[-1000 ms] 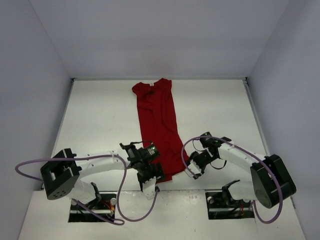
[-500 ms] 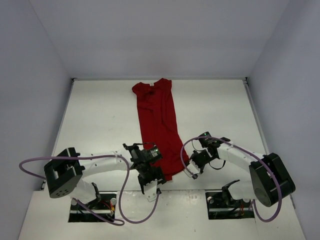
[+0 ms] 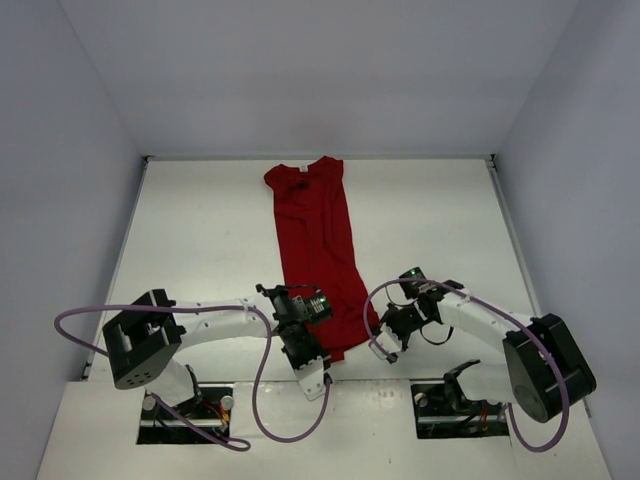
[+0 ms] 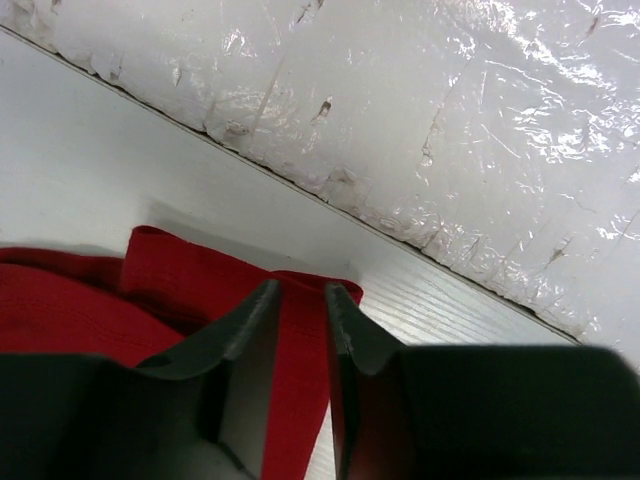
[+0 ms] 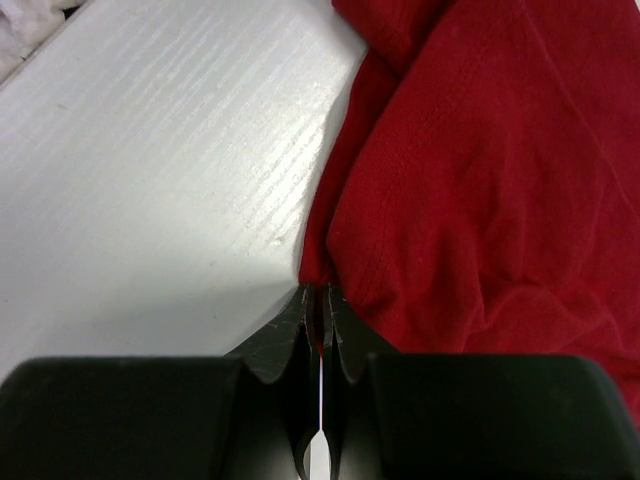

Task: Fold and stack the t-shirts
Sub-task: Grab the bottom of the folded rectangular tshirt with both arms

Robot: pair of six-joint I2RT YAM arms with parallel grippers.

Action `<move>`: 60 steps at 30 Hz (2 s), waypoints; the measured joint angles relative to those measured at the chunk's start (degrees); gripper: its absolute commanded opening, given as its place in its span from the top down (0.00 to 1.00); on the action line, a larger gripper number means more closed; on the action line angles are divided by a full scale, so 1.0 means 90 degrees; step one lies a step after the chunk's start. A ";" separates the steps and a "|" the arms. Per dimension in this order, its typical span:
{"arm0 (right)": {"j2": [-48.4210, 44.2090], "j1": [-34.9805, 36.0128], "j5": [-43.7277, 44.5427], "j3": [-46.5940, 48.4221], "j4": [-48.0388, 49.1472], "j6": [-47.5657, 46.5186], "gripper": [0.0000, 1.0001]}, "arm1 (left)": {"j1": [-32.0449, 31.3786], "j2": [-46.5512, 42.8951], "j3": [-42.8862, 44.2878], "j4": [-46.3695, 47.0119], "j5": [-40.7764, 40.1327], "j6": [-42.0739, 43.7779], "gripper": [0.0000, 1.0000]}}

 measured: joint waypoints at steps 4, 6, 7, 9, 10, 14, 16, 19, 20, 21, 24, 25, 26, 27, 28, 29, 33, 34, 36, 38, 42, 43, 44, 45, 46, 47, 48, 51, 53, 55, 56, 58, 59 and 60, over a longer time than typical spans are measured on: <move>-0.0070 0.0099 0.0006 -0.0029 -0.0034 0.0003 1.00 | 0.0000 -0.0004 0.0004 -0.0099 -0.0018 -0.0093 0.98; -0.0140 0.0185 0.0012 -0.0049 -0.0084 0.0005 1.00 | -0.0007 -0.0023 0.0003 -0.0131 -0.0022 -0.0127 0.99; -0.0186 0.0234 0.0014 -0.0059 -0.0115 0.0005 1.00 | -0.0009 -0.0046 -0.0006 -0.0137 -0.0022 -0.0145 0.90; -0.0275 0.0330 0.0011 -0.0070 -0.0171 0.0005 1.00 | -0.0027 -0.0104 -0.0014 -0.0167 -0.0022 -0.0165 0.56; -0.0308 0.0362 0.0010 -0.0070 -0.0187 0.0005 1.00 | -0.0039 -0.0138 -0.0018 -0.0182 -0.0028 -0.0166 0.44; -0.0320 0.0400 0.0017 -0.0072 -0.0219 0.0006 1.00 | -0.0116 -0.0295 -0.0034 -0.0399 -0.0082 -0.0104 0.27; -0.0320 0.0400 0.0017 -0.0072 -0.0221 0.0005 1.00 | -0.0151 -0.0384 -0.0056 -0.0524 -0.0133 -0.0063 0.26; -0.0317 0.0400 0.0017 -0.0072 -0.0223 0.0005 1.00 | -0.0163 -0.0442 -0.0078 -0.0665 -0.0184 -0.0012 0.28; -0.0310 0.0400 0.0017 -0.0072 -0.0226 0.0005 1.00 | -0.0165 -0.0417 -0.0075 -0.0682 -0.0209 -0.0014 0.30; -0.0295 0.0400 0.0017 -0.0072 -0.0226 0.0005 1.00 | -0.0165 -0.0372 -0.0069 -0.0706 -0.0244 -0.0014 0.32; -0.0240 0.0400 0.0017 -0.0072 -0.0226 0.0006 1.00 | -0.0165 0.0011 0.0135 -0.0910 -0.0383 0.0018 0.37; -0.0228 0.0400 0.0017 -0.0072 -0.0226 0.0005 1.00 | -0.0165 0.0150 0.0210 -0.0953 -0.0421 0.0031 0.38; -0.0222 0.0400 0.0017 -0.0072 -0.0226 0.0005 1.00 | -0.0165 0.0283 0.0285 -0.0995 -0.0454 0.0038 0.38; -0.0220 0.0400 0.0017 -0.0072 -0.0226 0.0005 1.00 | -0.0165 0.0414 0.0360 -0.1033 -0.0481 0.0039 0.39; -0.0220 0.0400 0.0017 -0.0072 -0.0225 0.0005 1.00 | -0.0165 0.0527 0.0423 -0.1062 -0.0498 0.0035 0.42; -0.0218 0.0400 0.0017 -0.0072 -0.0224 0.0005 1.00 | -0.0165 0.0615 0.0475 -0.1088 -0.0508 0.0033 0.45; -0.0218 0.0400 0.0017 -0.0072 -0.0225 0.0005 1.00 | -0.0159 0.0826 0.0597 -0.1154 -0.0519 0.0025 0.55; -0.0218 0.0400 0.0017 -0.0072 -0.0226 0.0005 1.00 | -0.0154 0.0868 0.0642 -0.1176 -0.0519 0.0020 0.57; -0.0218 0.0400 0.0017 -0.0072 -0.0226 0.0005 1.00 | -0.0147 0.0951 0.0742 -0.1226 -0.0525 0.0004 0.60; -0.0221 0.0400 0.0017 -0.0072 -0.0226 0.0005 1.00 | -0.0146 0.1083 0.0875 -0.1297 -0.0529 -0.0052 0.62; -0.0246 0.0400 0.0017 -0.0073 -0.0228 0.0005 1.00 | -0.0146 0.1319 0.1147 -0.1454 -0.0527 -0.0176 0.75; -0.0264 0.0400 0.0017 -0.0075 -0.0228 0.0005 1.00 | -0.0146 0.1329 0.1159 -0.1460 -0.0531 -0.0166 0.79; -0.0301 0.0400 0.0017 -0.0083 -0.0228 0.0005 1.00 | -0.0146 0.1331 0.1161 -0.1454 -0.0542 -0.0161 0.82; -0.0361 0.0400 0.0017 -0.0098 -0.0230 0.0005 1.00 | -0.0144 0.1331 0.1161 -0.1447 -0.0551 -0.0161 0.88; -0.0429 0.0400 0.0017 -0.0117 -0.0235 0.0005 1.00 | -0.0140 0.1331 0.1161 -0.1441 -0.0563 -0.0162 0.93; -0.0493 0.0400 0.0016 -0.0134 -0.0241 0.0005 1.00 | -0.0134 0.1331 0.1161 -0.1439 -0.0579 -0.0160 0.98; -0.0552 0.0400 0.0014 -0.0151 -0.0246 0.0005 1.00 | -0.0123 0.1330 0.1160 -0.1439 -0.0592 -0.0157 1.00; -0.0654 0.0400 0.0012 -0.0185 -0.0261 0.0005 1.00 | -0.0088 0.1306 0.1121 -0.1416 -0.0592 -0.0167 1.00; -0.0690 0.0400 0.0010 -0.0207 -0.0264 0.0005 1.00 | -0.0069 0.1239 0.1049 -0.1382 -0.0607 -0.0169 1.00; -0.0737 0.0400 0.0001 -0.0235 -0.0266 0.0005 1.00 | -0.0061 0.1109 0.0913 -0.1345 -0.0642 -0.0166 1.00; -0.0783 0.0400 -0.0014 -0.0249 -0.0269 0.0005 1.00 | -0.0060 0.1012 0.0825 -0.1330 -0.0655 -0.0164 1.00; -0.0953 0.0407 -0.0066 -0.0261 -0.0287 0.0005 1.00 | -0.0056 0.0715 0.0625 -0.1324 -0.0665 -0.0171 1.00; -0.1071 0.0433 -0.0096 -0.0262 -0.0292 0.0005 1.00 | -0.0056 0.0534 0.0548 -0.1325 -0.0659 -0.0207 1.00; -0.1207 0.0473 -0.0136 -0.0261 -0.0300 0.0006 1.00 | -0.0056 0.0319 0.0485 -0.1324 -0.0636 -0.0257 1.00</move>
